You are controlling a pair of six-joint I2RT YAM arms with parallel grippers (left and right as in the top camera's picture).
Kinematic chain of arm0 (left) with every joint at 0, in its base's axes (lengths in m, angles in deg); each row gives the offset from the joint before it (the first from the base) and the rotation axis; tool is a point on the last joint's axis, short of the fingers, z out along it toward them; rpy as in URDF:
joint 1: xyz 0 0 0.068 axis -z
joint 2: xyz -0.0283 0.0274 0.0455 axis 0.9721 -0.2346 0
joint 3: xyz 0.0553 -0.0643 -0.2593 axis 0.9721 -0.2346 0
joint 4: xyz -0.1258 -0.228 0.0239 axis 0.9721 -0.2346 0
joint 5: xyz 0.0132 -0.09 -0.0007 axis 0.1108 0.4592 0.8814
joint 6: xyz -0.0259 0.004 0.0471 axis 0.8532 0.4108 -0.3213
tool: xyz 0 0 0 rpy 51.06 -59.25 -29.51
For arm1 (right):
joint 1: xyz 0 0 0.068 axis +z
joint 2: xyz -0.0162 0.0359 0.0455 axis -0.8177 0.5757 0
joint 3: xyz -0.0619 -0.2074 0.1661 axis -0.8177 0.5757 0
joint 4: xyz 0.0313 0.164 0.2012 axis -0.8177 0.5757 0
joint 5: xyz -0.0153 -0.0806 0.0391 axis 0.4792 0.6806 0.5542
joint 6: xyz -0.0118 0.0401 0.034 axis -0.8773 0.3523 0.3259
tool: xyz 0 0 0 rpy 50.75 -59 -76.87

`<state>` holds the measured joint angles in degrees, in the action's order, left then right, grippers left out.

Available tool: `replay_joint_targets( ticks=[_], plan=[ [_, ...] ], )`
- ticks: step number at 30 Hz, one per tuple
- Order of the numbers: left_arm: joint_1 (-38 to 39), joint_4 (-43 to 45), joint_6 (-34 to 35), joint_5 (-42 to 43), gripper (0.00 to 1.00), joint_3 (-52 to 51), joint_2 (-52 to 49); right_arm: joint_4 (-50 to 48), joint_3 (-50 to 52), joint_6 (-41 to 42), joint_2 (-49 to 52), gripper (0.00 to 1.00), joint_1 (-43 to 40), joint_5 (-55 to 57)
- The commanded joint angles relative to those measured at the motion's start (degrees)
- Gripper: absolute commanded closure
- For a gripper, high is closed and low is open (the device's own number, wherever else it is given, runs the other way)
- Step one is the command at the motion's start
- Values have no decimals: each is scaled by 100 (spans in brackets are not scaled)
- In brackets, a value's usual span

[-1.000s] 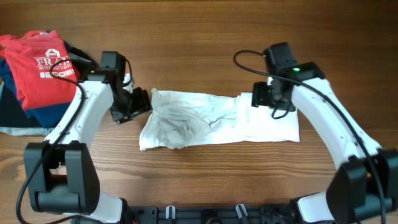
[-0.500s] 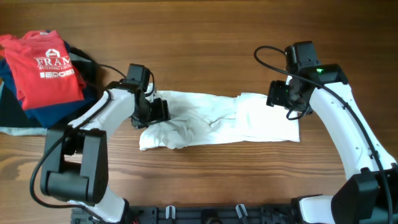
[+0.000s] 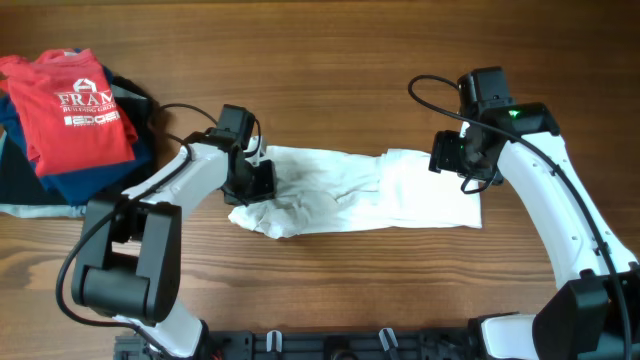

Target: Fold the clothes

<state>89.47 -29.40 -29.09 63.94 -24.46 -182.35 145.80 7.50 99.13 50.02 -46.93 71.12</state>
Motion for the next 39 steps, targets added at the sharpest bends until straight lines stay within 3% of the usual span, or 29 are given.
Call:
replay_joint_targets(
  ticks=[1,9,14,16,22,30,39],
  plan=[
    [-479,-332,-4,-1036,96,28,264,7,-37,-55,-74,26,-9,164],
    [-1694,-640,-7,-1694,96,455,811,13,-37,-55,-74,25,-20,256],
    [-1759,-892,-9,-1320,96,1014,846,144,-26,-42,-72,24,-116,529],
    [-1574,-1047,-9,-949,96,1290,846,201,-26,-35,-72,24,-214,525],
    [-404,-1622,120,-892,96,1952,857,282,-26,-57,-72,24,-415,525],
    [1351,-1453,903,-999,95,1954,841,323,-26,-59,-72,24,-415,525],
    [2413,-763,1506,-1263,92,1952,723,428,-26,-109,-72,24,-415,525]
  ],
)
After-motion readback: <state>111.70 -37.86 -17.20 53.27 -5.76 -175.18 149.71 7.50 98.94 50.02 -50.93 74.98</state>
